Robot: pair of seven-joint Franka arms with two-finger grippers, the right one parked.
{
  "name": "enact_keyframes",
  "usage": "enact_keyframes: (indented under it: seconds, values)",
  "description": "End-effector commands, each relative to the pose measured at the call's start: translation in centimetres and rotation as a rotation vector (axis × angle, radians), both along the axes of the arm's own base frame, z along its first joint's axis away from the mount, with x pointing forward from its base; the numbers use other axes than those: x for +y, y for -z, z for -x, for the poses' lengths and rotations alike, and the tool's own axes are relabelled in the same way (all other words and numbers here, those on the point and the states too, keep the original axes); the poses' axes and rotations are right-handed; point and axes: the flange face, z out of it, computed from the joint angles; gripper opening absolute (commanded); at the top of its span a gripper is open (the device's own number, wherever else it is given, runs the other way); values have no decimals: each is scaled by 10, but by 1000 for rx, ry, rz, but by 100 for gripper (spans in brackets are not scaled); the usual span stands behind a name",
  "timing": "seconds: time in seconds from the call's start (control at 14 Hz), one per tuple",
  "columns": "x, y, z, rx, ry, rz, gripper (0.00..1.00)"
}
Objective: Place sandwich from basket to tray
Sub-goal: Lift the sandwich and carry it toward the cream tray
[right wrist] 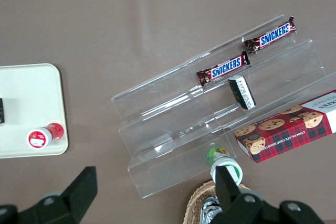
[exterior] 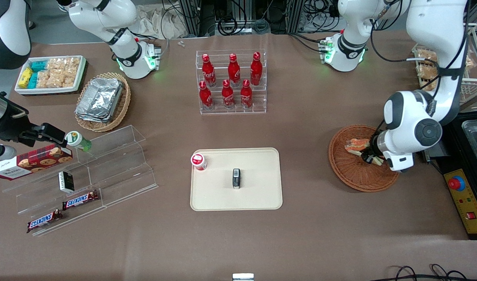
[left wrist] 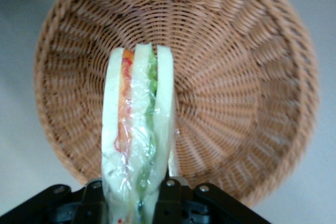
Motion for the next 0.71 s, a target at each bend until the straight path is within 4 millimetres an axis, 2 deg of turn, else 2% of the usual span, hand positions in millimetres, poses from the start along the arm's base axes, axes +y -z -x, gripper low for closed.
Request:
enact_keyframes:
  seconds: [0.0, 0.14, 0.21, 0.36, 0.43, 0.57, 0.64]
  values:
    - [-7, -70, -9, 13, 82, 7, 0]
    - [-11, -110, -19, 21, 175, 40, 0]
    - [-21, -125, -19, 38, 281, 64, 0]
    - [-60, -129, -18, 41, 517, 97, 0]
    - [-83, -123, -17, 41, 579, 109, 0]
    - [-124, -126, -13, 33, 665, 124, 0]
    - [-140, -123, -13, 24, 735, 115, 0]
